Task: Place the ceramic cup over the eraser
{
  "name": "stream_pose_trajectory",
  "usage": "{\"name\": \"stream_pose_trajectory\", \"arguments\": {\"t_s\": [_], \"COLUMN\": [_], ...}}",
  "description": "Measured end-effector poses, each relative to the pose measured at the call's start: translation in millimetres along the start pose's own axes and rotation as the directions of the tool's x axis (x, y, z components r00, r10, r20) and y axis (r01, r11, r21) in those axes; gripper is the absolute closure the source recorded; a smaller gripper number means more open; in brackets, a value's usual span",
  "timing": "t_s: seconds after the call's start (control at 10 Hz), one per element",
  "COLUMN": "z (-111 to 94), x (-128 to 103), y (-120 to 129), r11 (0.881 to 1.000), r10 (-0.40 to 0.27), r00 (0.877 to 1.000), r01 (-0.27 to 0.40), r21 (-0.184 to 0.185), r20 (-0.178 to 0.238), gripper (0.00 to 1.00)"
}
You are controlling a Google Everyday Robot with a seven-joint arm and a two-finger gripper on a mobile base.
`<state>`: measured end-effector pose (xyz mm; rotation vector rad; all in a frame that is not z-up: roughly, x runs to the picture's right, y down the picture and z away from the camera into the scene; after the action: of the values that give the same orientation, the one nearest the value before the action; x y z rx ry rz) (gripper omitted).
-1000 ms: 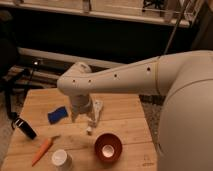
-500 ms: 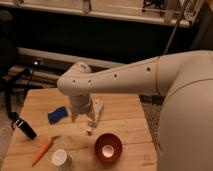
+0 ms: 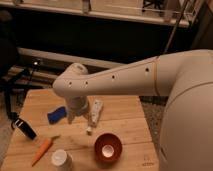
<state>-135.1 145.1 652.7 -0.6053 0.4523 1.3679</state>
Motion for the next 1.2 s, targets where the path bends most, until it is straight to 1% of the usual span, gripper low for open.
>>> {"name": "stream_pose_trajectory", "arguments": {"t_s": [0.1, 0.2, 0.3, 0.4, 0.5, 0.6, 0.7, 1.0, 1.2], "z": [-3, -4, -3, 4, 12, 25, 35, 62, 76], "x": [9, 29, 44, 62, 75, 87, 94, 103, 104], "y": [13, 31, 44, 58, 64, 71, 78, 91, 98], "r11": [0.999, 0.996, 0.990, 0.981, 0.973, 0.962, 0.952, 0.930, 0.919], "r10": [-0.031, -0.087, -0.133, -0.190, -0.231, -0.274, -0.305, -0.366, -0.392], "r00": [0.999, 0.996, 0.991, 0.982, 0.972, 0.960, 0.950, 0.924, 0.911], "r01": [0.032, 0.087, 0.133, 0.189, 0.230, 0.273, 0.305, 0.367, 0.394], "r21": [-0.015, -0.032, -0.037, -0.036, -0.027, -0.018, -0.013, -0.011, -0.013], "r20": [0.007, 0.003, -0.004, -0.017, -0.035, -0.055, -0.073, -0.107, -0.127], "gripper": [0.35, 0.35, 0.35, 0.35, 0.35, 0.35, 0.35, 0.35, 0.35]}}
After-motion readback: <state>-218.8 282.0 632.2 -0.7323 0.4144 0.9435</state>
